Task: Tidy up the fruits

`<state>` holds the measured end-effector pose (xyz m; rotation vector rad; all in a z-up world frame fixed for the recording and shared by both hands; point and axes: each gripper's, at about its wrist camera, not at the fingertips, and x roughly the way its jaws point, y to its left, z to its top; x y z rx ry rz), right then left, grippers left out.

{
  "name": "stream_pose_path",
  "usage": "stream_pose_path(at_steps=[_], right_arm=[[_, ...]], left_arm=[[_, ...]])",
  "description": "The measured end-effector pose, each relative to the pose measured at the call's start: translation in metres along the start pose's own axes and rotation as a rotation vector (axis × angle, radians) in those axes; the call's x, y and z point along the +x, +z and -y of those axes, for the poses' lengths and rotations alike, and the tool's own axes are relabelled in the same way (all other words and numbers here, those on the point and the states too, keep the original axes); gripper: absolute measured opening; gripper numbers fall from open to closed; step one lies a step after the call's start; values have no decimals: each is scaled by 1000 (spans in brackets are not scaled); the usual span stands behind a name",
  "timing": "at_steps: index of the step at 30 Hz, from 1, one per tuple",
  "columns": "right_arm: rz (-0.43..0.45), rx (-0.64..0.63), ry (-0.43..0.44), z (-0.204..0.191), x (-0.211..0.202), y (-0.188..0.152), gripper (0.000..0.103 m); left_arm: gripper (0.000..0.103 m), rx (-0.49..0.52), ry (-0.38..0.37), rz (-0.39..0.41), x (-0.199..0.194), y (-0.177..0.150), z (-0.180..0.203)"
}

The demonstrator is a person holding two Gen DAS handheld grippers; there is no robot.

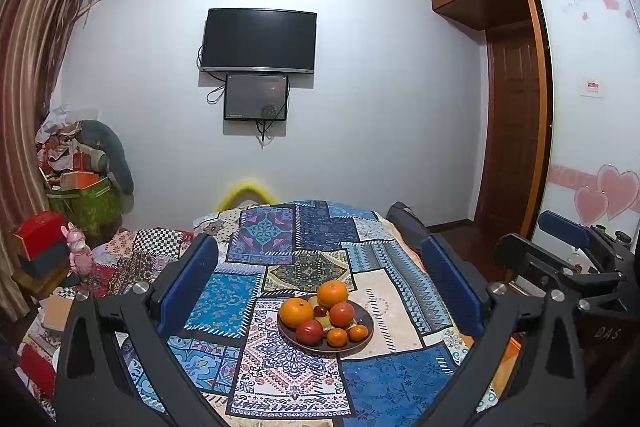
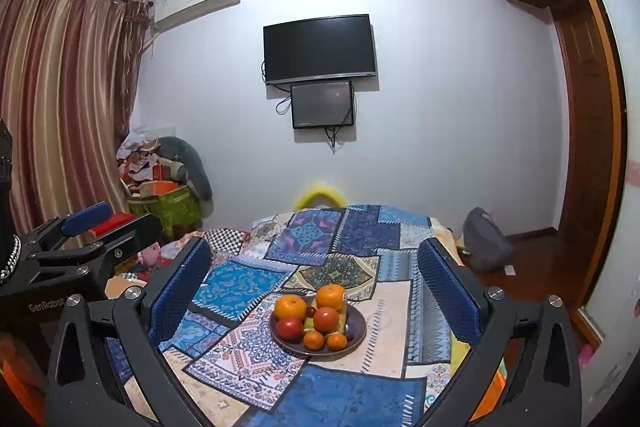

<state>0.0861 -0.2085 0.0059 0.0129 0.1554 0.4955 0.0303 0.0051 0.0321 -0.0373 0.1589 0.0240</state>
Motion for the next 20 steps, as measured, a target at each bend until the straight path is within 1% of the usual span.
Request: stream_pose_path(at_steps=[12, 20], right_arm=[[10, 5, -21, 2, 2, 0, 103], [9, 7, -19, 2, 2, 0, 103]], left_arm=[[103, 6, -22, -16, 1, -1, 0], [103, 8, -26, -21, 2, -1, 0]])
